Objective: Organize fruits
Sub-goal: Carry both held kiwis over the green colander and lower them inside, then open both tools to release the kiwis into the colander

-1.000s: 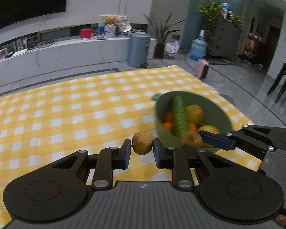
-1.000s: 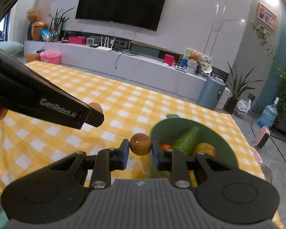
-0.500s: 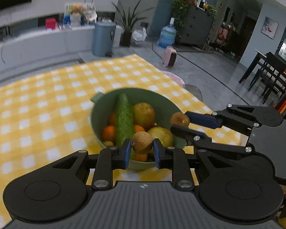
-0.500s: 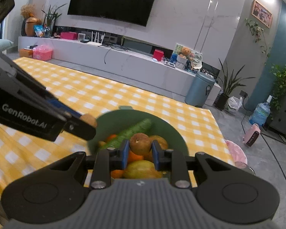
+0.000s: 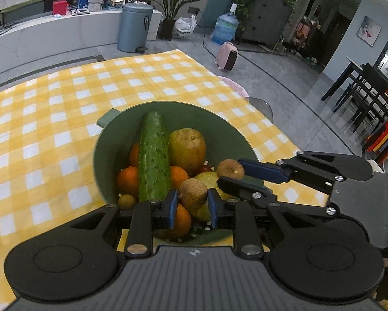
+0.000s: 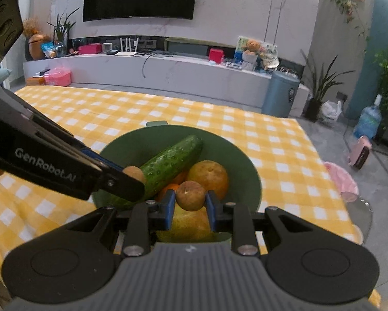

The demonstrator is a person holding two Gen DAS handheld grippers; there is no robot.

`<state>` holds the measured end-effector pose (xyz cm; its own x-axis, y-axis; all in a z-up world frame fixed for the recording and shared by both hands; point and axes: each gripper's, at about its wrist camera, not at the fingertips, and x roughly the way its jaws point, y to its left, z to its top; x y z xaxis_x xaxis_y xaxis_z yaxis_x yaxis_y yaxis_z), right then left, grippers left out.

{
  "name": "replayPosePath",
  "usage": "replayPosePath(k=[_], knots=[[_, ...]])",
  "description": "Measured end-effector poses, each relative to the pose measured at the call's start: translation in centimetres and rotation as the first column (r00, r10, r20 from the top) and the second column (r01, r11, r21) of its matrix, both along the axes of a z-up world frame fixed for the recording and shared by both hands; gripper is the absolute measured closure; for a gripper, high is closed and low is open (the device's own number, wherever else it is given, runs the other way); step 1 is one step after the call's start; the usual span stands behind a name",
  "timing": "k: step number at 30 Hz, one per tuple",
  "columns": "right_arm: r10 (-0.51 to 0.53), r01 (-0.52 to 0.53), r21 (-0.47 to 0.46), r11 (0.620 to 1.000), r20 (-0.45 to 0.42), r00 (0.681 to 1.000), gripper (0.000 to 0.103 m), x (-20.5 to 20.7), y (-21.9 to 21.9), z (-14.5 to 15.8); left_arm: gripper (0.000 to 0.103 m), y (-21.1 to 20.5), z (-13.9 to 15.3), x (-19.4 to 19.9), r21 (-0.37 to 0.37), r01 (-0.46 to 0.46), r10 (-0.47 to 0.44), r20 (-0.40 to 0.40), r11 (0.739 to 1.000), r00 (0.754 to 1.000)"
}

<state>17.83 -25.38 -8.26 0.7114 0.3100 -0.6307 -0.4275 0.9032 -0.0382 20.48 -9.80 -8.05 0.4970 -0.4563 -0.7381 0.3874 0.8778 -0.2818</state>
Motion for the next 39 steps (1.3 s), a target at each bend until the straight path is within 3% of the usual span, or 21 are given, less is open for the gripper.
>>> replayPosePath(k=[6,11,19,26,31,39], knots=[[-0.008,0.016,0.098,0.995,-0.081,0.997,0.081,3.0,-1.6,-1.2,0.076,-1.5,0.0,0.9,0.125,0.065,-0.069,0.03,0.99,0.997],[-0.019,0.035,0.14,0.99,-0.116,0.993,0.081,4.6,-1.3,-1.6,0.075,-2.3,-0.6,1.8,0.174,0.086,-0.093,0.031,0.981,0.995],[-0.008,0.031,0.154,0.988,-0.144,0.99,0.08,4.8,-1.3,-2.3,0.075,-2.3,-0.5,2.2,0.164,0.097,-0.104,0.035,0.982,0.994],[-0.037,0.056,0.157,0.986,-0.12,0.992,0.076,3.6,-2.0,-1.2,0.075,-2.7,-0.5,2.0,0.186,0.095,-0.104,0.038,0.978,0.994],[-0.067,0.081,0.132,0.988,-0.109,0.992,0.072,2.2,-2.6,-0.8,0.061,-3.2,-0.6,1.7,0.215,0.101,-0.114,0.046,0.971,0.992],[-0.074,0.087,0.145,0.986,-0.093,0.993,0.067,1.1,-3.3,0.8,0.058,-2.8,1.2,0.4,0.211,0.095,-0.108,0.049,0.973,0.993]])
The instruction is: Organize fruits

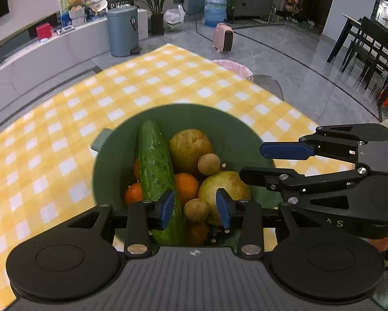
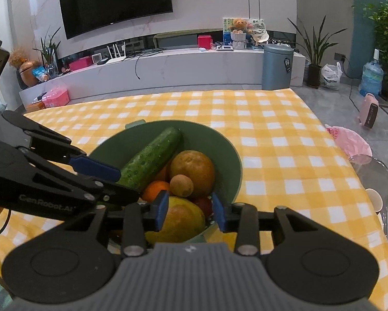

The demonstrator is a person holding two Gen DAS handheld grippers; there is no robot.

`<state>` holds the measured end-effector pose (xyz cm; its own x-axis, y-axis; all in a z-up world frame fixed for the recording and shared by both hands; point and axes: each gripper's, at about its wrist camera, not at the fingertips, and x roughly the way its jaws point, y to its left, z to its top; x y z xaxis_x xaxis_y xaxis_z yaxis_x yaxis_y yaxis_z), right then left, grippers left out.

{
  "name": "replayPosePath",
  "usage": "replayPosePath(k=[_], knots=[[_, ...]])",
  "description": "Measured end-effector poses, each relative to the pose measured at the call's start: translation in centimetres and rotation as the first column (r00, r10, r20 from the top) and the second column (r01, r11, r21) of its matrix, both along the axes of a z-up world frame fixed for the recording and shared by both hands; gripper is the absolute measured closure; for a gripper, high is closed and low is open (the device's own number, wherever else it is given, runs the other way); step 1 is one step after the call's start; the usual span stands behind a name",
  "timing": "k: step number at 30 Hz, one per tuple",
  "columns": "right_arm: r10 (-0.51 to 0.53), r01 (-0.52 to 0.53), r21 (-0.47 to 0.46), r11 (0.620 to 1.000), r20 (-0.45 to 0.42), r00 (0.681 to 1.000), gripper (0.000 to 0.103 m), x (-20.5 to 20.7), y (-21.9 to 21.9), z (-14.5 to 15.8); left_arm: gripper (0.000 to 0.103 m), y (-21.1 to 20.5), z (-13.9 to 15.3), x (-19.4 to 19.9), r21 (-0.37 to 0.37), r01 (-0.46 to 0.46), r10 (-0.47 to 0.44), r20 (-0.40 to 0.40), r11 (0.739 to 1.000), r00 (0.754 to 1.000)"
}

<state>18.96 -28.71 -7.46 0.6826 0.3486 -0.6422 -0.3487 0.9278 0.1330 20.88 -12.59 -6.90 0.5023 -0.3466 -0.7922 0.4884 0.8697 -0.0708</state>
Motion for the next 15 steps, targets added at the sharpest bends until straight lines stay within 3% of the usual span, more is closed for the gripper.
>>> replayPosePath(k=[5,7,11,15], knots=[[-0.029,0.028,0.017,0.999,0.078,0.996,0.056,-1.3,-1.0,3.7,0.056,1.5,4.6,-2.2,0.008,-0.077,0.076,0.123,0.997,0.989],[-0.055,0.051,0.046,0.998,0.11,0.992,0.046,-2.1,-1.6,5.7,0.048,2.3,6.4,-3.4,0.004,-0.118,0.116,0.182,0.993,0.977],[-0.081,0.069,0.077,0.995,0.163,0.983,0.038,-4.2,-2.1,9.4,0.034,3.5,9.9,-6.6,-0.026,-0.193,0.192,0.299,0.981,0.935],[-0.082,0.067,0.07,0.995,0.23,0.97,0.021,-7.3,-1.8,12.4,0.016,4.0,12.4,-9.7,-0.038,-0.267,0.26,0.397,0.963,0.88]])
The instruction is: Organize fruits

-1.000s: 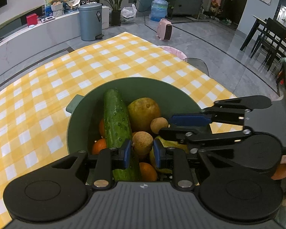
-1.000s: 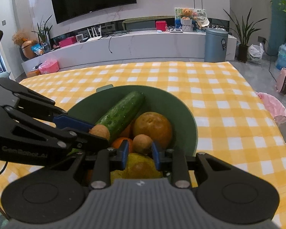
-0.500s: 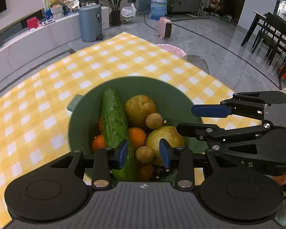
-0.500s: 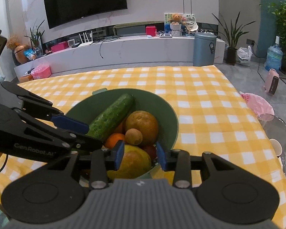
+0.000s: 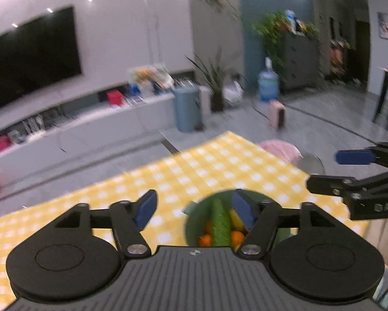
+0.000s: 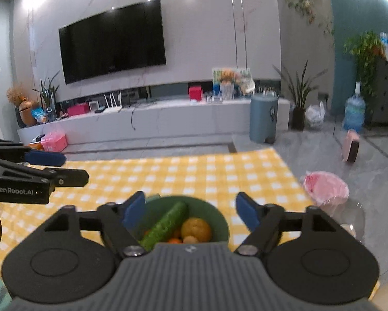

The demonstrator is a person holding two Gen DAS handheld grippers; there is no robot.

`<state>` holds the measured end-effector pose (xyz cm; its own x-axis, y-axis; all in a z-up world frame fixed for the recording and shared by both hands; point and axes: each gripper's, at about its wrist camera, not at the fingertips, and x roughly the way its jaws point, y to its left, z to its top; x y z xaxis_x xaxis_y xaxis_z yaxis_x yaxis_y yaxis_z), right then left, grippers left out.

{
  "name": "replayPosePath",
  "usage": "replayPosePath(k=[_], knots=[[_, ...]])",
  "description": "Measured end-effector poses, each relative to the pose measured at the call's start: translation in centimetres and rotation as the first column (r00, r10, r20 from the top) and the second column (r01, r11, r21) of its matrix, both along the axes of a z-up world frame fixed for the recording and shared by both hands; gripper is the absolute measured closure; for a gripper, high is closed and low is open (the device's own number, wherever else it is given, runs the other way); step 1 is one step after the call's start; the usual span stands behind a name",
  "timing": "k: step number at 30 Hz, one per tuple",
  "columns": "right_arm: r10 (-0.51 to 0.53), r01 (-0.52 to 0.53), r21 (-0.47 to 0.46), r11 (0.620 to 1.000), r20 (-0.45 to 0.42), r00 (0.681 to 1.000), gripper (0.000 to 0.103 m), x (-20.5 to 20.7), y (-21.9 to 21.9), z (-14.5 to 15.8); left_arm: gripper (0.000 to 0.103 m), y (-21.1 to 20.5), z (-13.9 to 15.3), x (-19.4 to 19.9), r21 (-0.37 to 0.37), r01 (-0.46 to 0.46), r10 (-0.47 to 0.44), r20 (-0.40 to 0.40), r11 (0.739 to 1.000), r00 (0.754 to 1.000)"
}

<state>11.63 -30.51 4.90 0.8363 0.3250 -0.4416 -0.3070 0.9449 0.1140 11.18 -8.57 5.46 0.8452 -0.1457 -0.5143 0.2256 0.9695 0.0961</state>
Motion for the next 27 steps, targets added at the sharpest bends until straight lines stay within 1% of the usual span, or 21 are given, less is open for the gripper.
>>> replayPosePath(k=[1,3,4,5,9,12,15,18,22,27], knots=[[0.004,-0.004,0.002,1.0,0.016,1.0,0.018,-0.8,0.1,0.5,0.013,0.0,0.4,-0.9,0.003,-0.012,0.012,0.025,1.0,1.0],[0.009,-0.009,0.005,1.0,0.04,0.999,0.014,-2.5,0.3,1.1,0.011,-0.1,0.9,-2.5,0.016,-0.025,0.024,0.062,1.0,0.998],[0.008,-0.008,0.005,1.0,0.046,0.999,0.012,-3.3,0.5,1.3,0.007,-0.2,1.1,-3.2,0.021,-0.034,0.032,0.075,0.999,0.997],[0.006,-0.006,0.007,1.0,0.048,0.999,0.012,-4.0,0.7,1.4,0.005,-0.2,1.2,-3.9,0.024,-0.048,0.046,0.088,0.999,0.995],[0.001,-0.002,0.018,1.0,0.049,0.999,0.011,-6.7,1.3,1.5,0.004,-0.4,1.0,-6.1,0.041,-0.14,0.133,0.145,0.989,0.98],[-0.013,0.013,-0.004,1.0,0.055,0.998,0.009,-8.5,2.0,1.3,0.004,-0.2,0.5,-7.5,0.042,-0.178,0.168,0.171,0.983,0.971],[-0.027,0.028,-0.027,0.999,0.064,0.998,0.008,-10.3,2.5,0.8,0.004,0.1,0.0,-8.5,0.008,-0.178,0.175,0.147,0.984,0.974],[-0.035,0.036,-0.03,0.999,0.041,0.999,0.008,-11.3,2.8,0.0,0.004,0.6,-0.7,-9.1,-0.018,-0.2,0.201,0.109,0.98,0.974],[-0.045,0.044,-0.046,0.998,-0.007,0.999,0.008,-12.1,3.3,-1.3,0.004,1.1,-2.1,-9.2,-0.004,-0.232,0.232,0.039,0.973,0.972],[-0.057,0.054,-0.069,0.996,-0.047,0.997,0.006,-12.6,4.2,-2.6,0.004,2.4,-3.5,-9.1,0.003,-0.282,0.282,-0.072,0.959,0.957]])
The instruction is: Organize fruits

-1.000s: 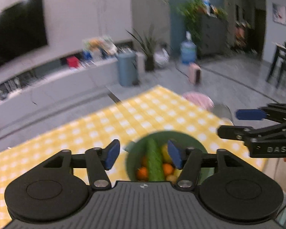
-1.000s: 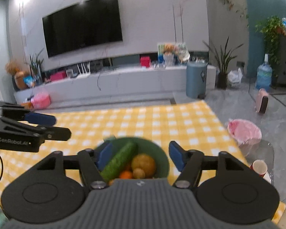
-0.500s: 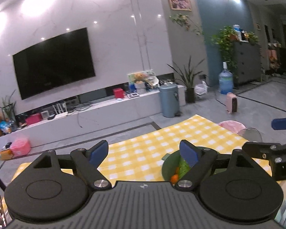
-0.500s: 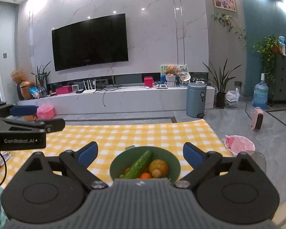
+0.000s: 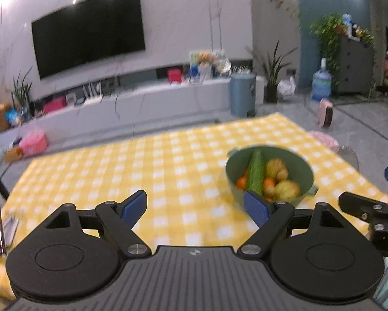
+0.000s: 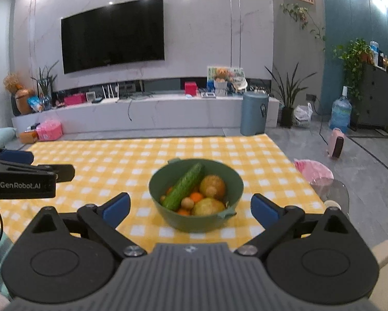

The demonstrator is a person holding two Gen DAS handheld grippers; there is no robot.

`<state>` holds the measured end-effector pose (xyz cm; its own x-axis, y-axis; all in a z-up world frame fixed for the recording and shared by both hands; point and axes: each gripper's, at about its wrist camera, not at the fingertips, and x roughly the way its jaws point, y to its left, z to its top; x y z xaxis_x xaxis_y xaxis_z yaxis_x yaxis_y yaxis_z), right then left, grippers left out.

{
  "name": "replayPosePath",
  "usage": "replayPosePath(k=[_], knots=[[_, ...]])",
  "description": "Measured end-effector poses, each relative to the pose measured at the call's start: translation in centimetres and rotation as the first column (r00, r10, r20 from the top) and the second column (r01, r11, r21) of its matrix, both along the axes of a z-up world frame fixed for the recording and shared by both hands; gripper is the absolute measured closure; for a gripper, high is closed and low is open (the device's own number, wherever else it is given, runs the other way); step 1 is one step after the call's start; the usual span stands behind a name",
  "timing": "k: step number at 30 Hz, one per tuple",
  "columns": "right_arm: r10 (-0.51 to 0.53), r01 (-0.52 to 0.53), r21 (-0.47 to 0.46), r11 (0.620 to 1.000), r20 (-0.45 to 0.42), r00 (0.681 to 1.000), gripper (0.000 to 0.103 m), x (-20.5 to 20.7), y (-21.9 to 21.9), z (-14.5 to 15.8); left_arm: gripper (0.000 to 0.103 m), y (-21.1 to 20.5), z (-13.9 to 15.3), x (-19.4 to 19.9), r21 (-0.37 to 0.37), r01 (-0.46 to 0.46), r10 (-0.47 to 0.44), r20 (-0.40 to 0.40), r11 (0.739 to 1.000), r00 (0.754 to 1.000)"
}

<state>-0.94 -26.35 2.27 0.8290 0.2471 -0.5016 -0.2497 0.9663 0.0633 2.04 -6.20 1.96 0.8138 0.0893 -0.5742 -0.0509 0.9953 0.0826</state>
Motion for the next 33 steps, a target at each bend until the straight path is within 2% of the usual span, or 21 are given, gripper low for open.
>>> replayPosePath(k=[10,33], knots=[[-0.023,0.023,0.001,1.0,-0.081,0.996,0.004,1.0,0.8,-1.9,0.004,1.3,-2.1,-0.1,-0.045,-0.002,-0.004,-0.135,0.999,0.991],[-0.011,0.01,-0.012,1.0,-0.072,0.997,0.004,1.2,1.8,-1.8,0.004,2.2,-2.5,-0.1,-0.067,-0.014,0.003,-0.164,0.998,0.986]])
